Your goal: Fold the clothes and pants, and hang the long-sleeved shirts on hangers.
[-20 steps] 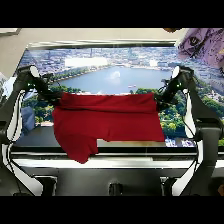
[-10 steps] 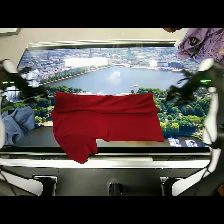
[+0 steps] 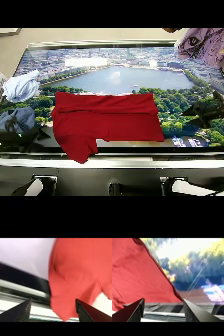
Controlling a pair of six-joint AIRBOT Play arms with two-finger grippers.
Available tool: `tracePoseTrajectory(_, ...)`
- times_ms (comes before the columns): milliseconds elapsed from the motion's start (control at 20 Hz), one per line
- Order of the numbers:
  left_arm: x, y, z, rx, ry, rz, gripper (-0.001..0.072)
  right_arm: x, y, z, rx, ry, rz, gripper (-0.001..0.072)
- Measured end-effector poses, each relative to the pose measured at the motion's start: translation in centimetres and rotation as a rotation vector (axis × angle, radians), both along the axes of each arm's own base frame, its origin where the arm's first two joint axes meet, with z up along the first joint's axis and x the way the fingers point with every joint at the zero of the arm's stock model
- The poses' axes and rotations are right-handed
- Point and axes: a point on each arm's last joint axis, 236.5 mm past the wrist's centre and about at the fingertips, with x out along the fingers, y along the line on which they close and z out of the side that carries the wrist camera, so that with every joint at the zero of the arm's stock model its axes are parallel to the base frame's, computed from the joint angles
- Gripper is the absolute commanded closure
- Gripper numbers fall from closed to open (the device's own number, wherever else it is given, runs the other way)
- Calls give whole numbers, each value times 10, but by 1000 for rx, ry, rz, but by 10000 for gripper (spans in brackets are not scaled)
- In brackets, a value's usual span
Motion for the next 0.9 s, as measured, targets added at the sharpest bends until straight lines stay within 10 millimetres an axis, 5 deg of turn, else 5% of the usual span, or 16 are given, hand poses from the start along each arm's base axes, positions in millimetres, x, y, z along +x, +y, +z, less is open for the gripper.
tracePoseTrajectory(300,-25,-37,-26,-106,-42,52,105,-20,14,-20,42,23,-26,161)
tracePoseTrajectory(550,-26,-43,-40,-125,-29,56,106,-21,15,-23,45,22,-32,161)
tracePoseTrajectory(900,-19,-79,-55,-172,-11,-33,107,-22,16,-24,48,22,-30,162)
